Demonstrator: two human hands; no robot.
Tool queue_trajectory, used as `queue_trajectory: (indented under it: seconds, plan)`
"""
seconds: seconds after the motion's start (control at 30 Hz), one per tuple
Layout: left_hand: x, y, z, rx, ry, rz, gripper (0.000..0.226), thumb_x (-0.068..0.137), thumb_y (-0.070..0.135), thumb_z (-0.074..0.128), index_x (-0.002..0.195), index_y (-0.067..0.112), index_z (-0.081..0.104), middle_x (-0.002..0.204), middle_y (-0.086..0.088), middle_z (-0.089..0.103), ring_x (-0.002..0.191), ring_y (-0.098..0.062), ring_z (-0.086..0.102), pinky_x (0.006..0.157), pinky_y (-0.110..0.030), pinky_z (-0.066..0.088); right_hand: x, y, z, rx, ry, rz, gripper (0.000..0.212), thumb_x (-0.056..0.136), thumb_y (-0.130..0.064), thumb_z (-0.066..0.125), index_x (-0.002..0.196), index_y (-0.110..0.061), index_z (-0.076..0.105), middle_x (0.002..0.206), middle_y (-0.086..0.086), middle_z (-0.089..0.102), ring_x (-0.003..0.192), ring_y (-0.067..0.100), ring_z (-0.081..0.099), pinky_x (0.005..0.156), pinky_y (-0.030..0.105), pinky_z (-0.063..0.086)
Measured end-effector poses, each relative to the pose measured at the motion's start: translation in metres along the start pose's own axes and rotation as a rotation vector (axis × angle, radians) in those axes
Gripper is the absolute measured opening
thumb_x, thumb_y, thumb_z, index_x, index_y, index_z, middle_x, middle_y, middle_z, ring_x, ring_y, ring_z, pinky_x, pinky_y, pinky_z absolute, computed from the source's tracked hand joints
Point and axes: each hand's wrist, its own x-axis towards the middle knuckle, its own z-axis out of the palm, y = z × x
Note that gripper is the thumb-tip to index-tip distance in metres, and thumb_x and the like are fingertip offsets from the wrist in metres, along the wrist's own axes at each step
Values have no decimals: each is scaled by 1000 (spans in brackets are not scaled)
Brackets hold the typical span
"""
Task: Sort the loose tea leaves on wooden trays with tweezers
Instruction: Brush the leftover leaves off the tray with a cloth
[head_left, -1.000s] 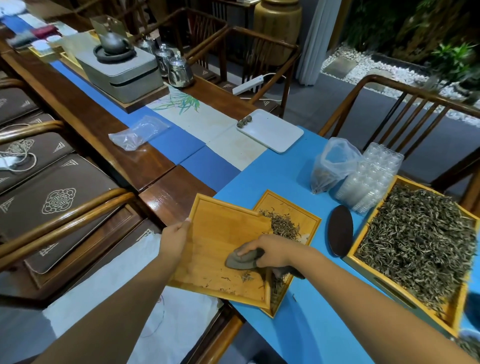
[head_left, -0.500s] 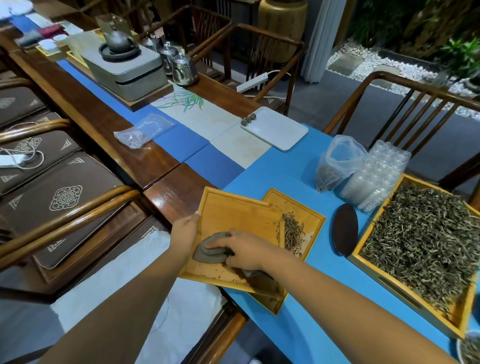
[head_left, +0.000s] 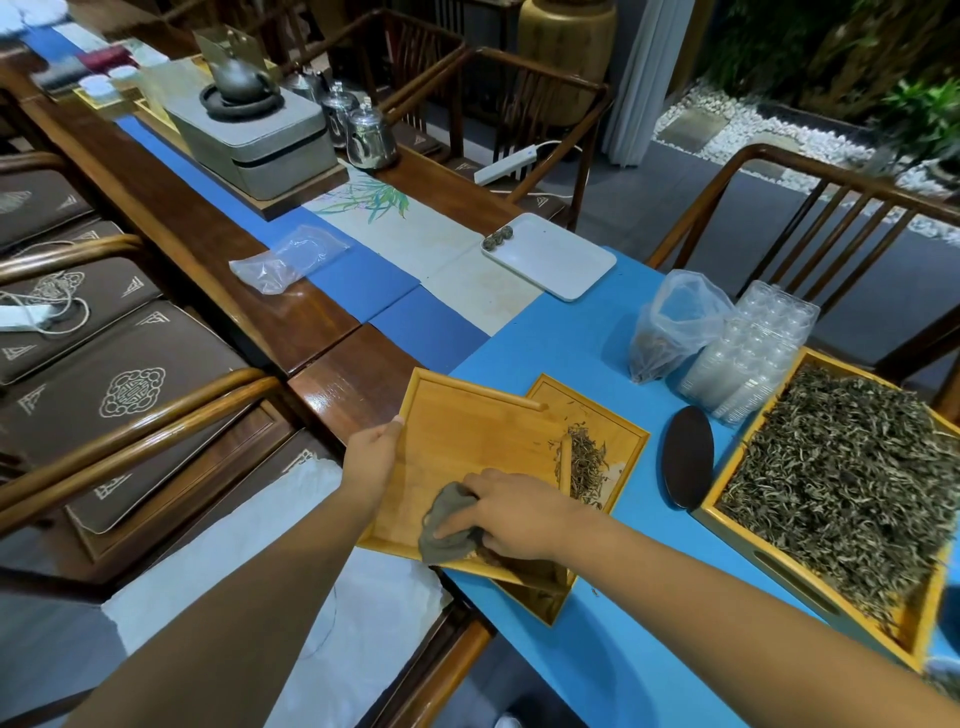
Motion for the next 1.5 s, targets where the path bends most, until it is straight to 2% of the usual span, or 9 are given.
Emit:
queue_trajectory:
  seconds: [0.27,0.53,0.8,0.87,0.97,1.3,1.37,1.4,1.5]
  plan:
    - [2,-7,-14,48,27,11,23,95,34,45,83,15,50,82,-9,46,77,-22,43,61,-28,34,-34,30,14,-116,-71,1,48,91,-10,46,131,-38,51,124,8,48,109,28,43,81,39,41]
    - [-2,-10,-15,79,18,-3,25,96,35,44,84,14,52,84,-11,49,79,-23,45,64,-28,36,-58,55,2,-103,65,197,50,93,-13,44,135,-41,45,114,5,46,107,25,43,78,37,42]
    - [0,-11,-13,93,30,-42,29,96,34,44,84,11,57,84,-13,51,80,-23,48,73,-34,40,-84,22,44,-111,2,68,53,94,-9,41,138,-39,42,116,12,47,106,29,44,82,41,40]
    - [0,-12,-12,106,23,-27,27,96,33,44,81,12,53,79,-11,46,74,-21,44,67,-31,37,-91,20,47,-197,35,25,55,89,-9,52,135,-39,47,111,10,54,101,29,52,79,37,44]
    - [-1,-15,-11,131,46,-39,29,96,32,44,76,12,48,67,-7,37,62,-16,36,57,-28,31,-97,21,48,-380,62,-12,63,58,-25,84,113,-48,63,82,-7,62,73,12,60,58,20,47]
    - [-7,-10,-13,138,6,-61,22,94,29,44,79,13,48,75,-11,39,73,-22,38,61,-31,32,-86,38,51,-473,114,144,73,44,-20,91,109,-44,67,81,-5,65,70,13,63,53,21,48]
    - [-7,-8,-15,148,0,-53,22,94,30,44,79,14,49,76,-11,41,75,-22,39,64,-33,33,-83,41,50,-436,123,197,75,50,-13,88,116,-41,64,87,0,65,76,17,63,56,24,49]
    - [-7,-7,-15,154,-5,-48,22,94,30,44,80,14,50,77,-10,43,76,-22,40,66,-33,33,-82,43,50,-398,127,209,74,62,-8,81,125,-39,58,96,5,64,85,22,62,62,28,50]
    - [-8,-2,-17,171,-30,-25,21,94,32,46,81,16,52,81,-8,48,76,-22,43,68,-33,35,-75,52,56,-273,127,277,69,90,2,45,145,-36,28,128,14,43,114,30,43,85,42,40]
